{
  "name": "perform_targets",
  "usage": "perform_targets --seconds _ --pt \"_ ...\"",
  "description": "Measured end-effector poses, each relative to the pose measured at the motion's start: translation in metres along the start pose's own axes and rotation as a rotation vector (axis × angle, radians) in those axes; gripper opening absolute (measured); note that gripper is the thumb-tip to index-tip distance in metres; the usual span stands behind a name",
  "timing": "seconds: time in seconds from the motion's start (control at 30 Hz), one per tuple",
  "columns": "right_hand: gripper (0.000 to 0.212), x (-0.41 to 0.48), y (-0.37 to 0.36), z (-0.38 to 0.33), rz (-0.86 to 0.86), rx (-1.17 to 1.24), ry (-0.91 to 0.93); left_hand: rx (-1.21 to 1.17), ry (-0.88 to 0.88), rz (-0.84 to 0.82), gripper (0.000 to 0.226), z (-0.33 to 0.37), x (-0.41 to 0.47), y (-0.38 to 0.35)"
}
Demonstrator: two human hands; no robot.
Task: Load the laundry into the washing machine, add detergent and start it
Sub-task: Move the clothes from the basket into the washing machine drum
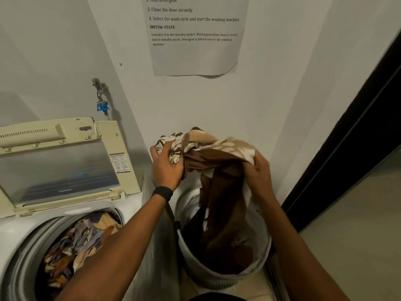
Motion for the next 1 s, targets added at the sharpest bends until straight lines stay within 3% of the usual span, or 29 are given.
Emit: perform_targets --seconds 0.07,0.17,0.27,0.33,0.37,0.47,0.57,0.67,0.77,0.8,0.83,0.9,1.0 --pt "0.039 0.019 0.002 -0.036 0.038 0.07 0.066 0.013 -0.033 -0.062 0.044 0.003 -0.01 -0.009" --pt "0.036 0.032 -0.03 -0.035 -0.011 0.136 -0.006 -0.125 -0.098 -0.227 0.055 0.026 -0.018 -0.024" --pt "0.037 0.031 -0.061 -0.016 -0.107 0.22 -0.105 -0.302 -0.175 -0.466 0.091 0.054 -0.029 -0.035" --pt "0.034 0.03 -0.067 -0.002 -0.124 0.277 -0.208 -0.234 -0.22 -0.529 0.117 0.058 -0.035 -0.04" --pt "0.031 0.032 -0.07 0.0 -0.135 0.271 -0.22 -0.19 -0.235 -0.52 0.117 0.058 -0.037 -0.04" --pt "0.013 0.04 -0.077 -0.007 -0.214 0.16 -0.156 -0.235 -0.197 -0.349 0.092 0.06 -0.035 -0.032" --pt "0.023 0.032 -0.08 -0.008 -0.298 0.242 -0.187 -0.299 -0.131 -0.207 0.063 0.055 -0.026 -0.024" --pt "0.048 0.016 -0.07 0.004 -0.302 0.18 -0.101 -0.315 -0.077 -0.133 0.046 0.044 -0.017 -0.015" --pt "0.095 -0.026 -0.08 0.07 -0.465 -0.017 -0.26 -0.316 -0.04 -0.122 0.052 0.035 -0.01 -0.014" --pt "0.097 -0.042 -0.082 0.093 -0.528 -0.135 -0.312 -0.322 -0.023 -0.112 0.054 0.031 -0.007 -0.014" --pt "0.087 -0.053 -0.079 0.115 -0.574 -0.272 -0.337 -0.327 -0.007 -0.106 0.054 0.026 -0.004 -0.013" --pt "0.046 -0.058 -0.067 0.139 -0.568 -0.384 -0.33 -0.306 0.007 -0.099 0.055 0.018 -0.002 -0.011" --pt "0.019 -0.034 -0.048 0.109 -0.395 -0.262 -0.251 -0.202 0.02 -0.098 0.05 0.006 -0.003 -0.006"
Point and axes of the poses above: each hand's wrist, its own x-axis towards the middle knuckle, its own y-axis out of the back of the hand, z = x × y, the point moved 10 cm from there along x, towards the middle knuckle, and after that the axes turned 4 degrees about x, right-handed, at the moved point
